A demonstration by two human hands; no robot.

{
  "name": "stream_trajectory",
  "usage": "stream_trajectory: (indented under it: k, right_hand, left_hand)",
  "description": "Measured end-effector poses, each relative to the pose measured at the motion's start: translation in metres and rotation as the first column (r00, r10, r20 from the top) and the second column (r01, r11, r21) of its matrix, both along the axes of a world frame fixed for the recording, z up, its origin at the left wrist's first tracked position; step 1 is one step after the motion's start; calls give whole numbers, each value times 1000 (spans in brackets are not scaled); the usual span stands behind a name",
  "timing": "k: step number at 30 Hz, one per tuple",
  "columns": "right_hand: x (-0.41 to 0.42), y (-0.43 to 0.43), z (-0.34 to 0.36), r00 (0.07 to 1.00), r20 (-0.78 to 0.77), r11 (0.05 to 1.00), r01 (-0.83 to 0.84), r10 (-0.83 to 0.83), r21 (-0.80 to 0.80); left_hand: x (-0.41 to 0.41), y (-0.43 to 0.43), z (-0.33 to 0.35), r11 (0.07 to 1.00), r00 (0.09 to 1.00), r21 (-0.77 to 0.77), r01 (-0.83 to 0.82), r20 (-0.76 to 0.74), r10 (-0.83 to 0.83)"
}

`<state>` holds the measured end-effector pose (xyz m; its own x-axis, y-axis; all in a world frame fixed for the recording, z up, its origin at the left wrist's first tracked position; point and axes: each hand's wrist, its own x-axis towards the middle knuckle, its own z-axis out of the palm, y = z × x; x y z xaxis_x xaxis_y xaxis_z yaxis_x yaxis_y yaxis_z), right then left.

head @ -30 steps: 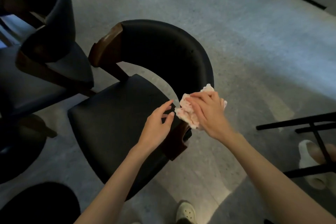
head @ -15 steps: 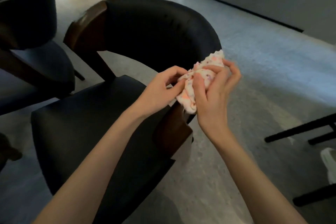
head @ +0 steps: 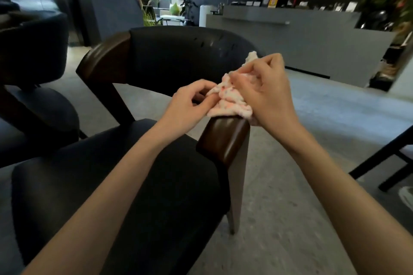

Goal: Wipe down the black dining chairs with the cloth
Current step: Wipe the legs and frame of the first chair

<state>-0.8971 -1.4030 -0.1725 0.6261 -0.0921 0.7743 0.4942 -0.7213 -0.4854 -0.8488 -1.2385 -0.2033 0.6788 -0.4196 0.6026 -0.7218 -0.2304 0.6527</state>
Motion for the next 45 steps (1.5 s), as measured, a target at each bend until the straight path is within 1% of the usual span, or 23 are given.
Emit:
stream_trajectory:
  k: [2,4,6,7,8,9,11,12,15,18,20,22,24,27,30,32,34,37,39,42,43,45]
  right_hand:
    - [17,-10,6,996,24,995,85,-86,45]
    - [29,-19,7,975,7,974,221,-221,51]
    - [31,-24,8,923,62,924,383,-381,-24]
    - [29,-25,8,903,108,903,423,-415,-68]
    - [26,-25,9,908,127,906,412,-399,-98]
    - [21,-25,9,934,109,931,350,-339,-100]
    - [9,-22,11,984,10,983,176,-176,-59]
    - [1,-18,10,992,-36,991,119,-121,-56]
    - [-24,-3,5,994,-109,995,-19,8,-99]
    - [-39,7,-1,985,-157,984,-96,73,-149]
    - [-46,9,-9,994,-94,970,-76,56,-229]
    - [-52,13,-26,999,32,954,-27,39,-297]
    - [-62,19,-52,993,114,947,-3,42,-321]
    - [-75,29,-86,982,183,949,18,42,-314]
    - [-70,32,-81,981,191,958,22,34,-284]
    - [-61,30,-64,977,214,971,59,-8,-232]
    - [-51,27,-50,969,237,976,121,-76,-180]
    - [-45,23,-49,957,264,974,163,-118,-157]
    - [-53,25,-62,959,272,976,135,-84,-172]
    - [-68,31,-90,960,281,975,72,-11,-209]
    - [-71,32,-99,963,269,972,50,14,-229]
    - [-73,28,-116,978,201,962,-3,60,-273]
  left_hand:
    - [19,-22,7,997,996,-13,-80,49,81]
    - [33,-38,14,993,993,-58,-103,55,106]
    - [35,-44,20,994,996,-70,-84,20,86]
    - [34,-44,22,995,998,-69,-66,-12,66]
    - [31,-42,21,997,998,-72,-43,-44,39]
    - [28,-38,19,997,998,-70,-19,-59,15]
    - [22,-29,15,999,999,-38,13,-31,-14]
    - [19,-23,12,999,1000,-19,27,-9,-27]
    - [0,1,5,995,997,65,71,30,-73]
    - [-22,23,-9,991,996,106,88,-9,-87]
    - [-34,32,-21,994,998,90,63,8,-64]
    - [-43,39,-32,997,996,48,54,63,-57]
    - [-48,46,-46,999,992,32,27,123,-31]
    - [-55,55,-70,999,985,22,-43,170,39]
    - [-56,54,-72,998,985,-25,-63,159,66]
    - [-48,45,-57,996,986,-23,-83,146,86]
    - [-36,31,-39,991,977,-10,-131,168,130]
    - [-31,15,-33,987,971,-88,-135,188,150]
    - [-40,18,-43,985,977,-131,-112,164,133]
    - [-56,36,-72,980,978,-162,-119,153,144]
    - [-60,41,-83,982,976,-142,-125,163,148]
    - [-69,45,-106,991,977,-51,-126,165,132]
